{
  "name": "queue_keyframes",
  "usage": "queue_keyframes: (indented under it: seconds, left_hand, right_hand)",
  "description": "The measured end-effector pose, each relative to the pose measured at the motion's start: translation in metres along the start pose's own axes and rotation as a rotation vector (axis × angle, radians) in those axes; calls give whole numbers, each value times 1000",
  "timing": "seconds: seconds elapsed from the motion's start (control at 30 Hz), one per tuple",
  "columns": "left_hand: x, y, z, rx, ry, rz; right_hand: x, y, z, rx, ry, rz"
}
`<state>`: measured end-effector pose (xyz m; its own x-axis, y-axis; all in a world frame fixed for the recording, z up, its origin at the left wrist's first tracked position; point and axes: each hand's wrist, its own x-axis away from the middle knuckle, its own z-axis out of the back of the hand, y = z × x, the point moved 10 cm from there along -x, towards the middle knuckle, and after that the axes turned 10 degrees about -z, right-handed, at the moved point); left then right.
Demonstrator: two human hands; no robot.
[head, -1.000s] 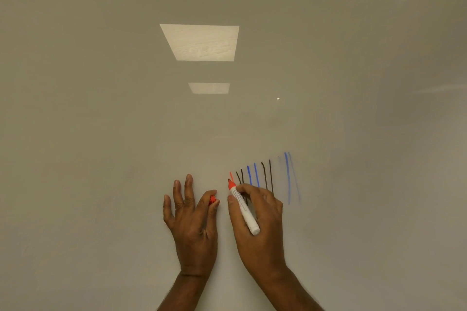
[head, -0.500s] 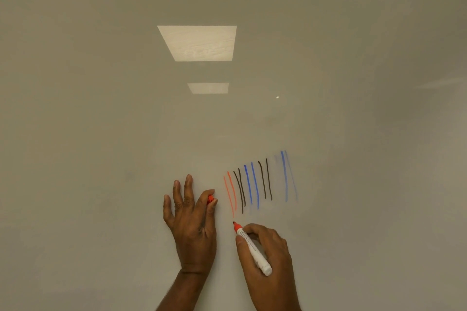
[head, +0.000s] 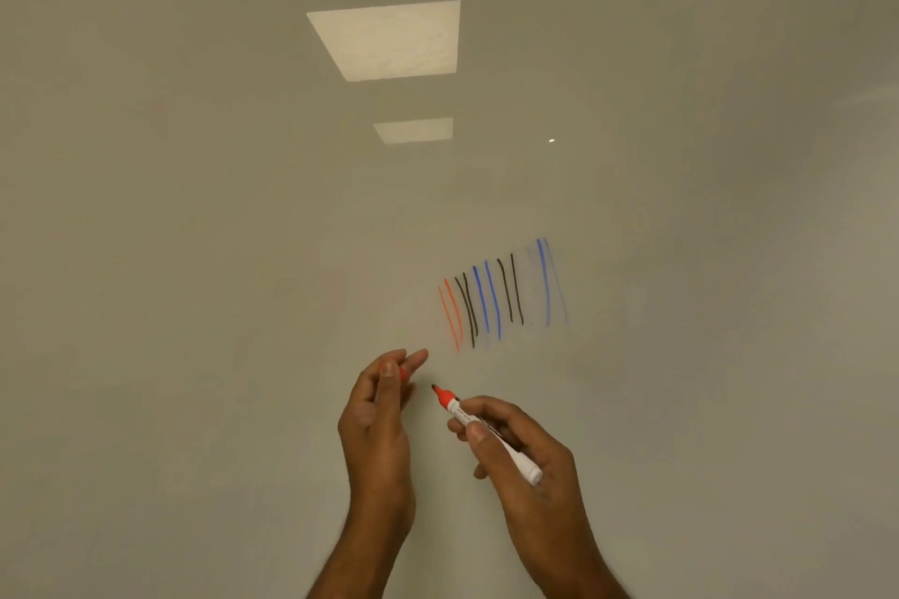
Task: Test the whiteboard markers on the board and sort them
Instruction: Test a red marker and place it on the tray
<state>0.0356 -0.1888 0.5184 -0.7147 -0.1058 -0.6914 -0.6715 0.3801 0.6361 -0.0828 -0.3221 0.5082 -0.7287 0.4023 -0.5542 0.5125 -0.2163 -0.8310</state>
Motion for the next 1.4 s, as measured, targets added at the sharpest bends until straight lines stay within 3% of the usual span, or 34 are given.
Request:
queue_keyframes:
  seconds: [0.17, 0.5, 0.77, 0.97, 1.13, 1.4]
  left_hand:
    - [23, -3, 0, 371, -11, 273]
    - [58, 7, 12, 473, -66, 397]
    - [71, -10, 39, 563, 8, 466]
    - [76, -23, 63, 534, -39, 509]
    - [90, -41, 84, 368, -69, 502]
    - [148, -83, 124, 63, -56, 547]
  right_hand:
    - [16, -12, -12, -7, -33, 17]
    - [39, -14, -30, -34, -47, -19]
    - [53, 5, -57, -47, -15, -56]
    - [68, 22, -75, -48, 9, -106]
    - [79, 51, -63, -11, 71, -182]
    - [107, 127, -50, 368, -122, -194]
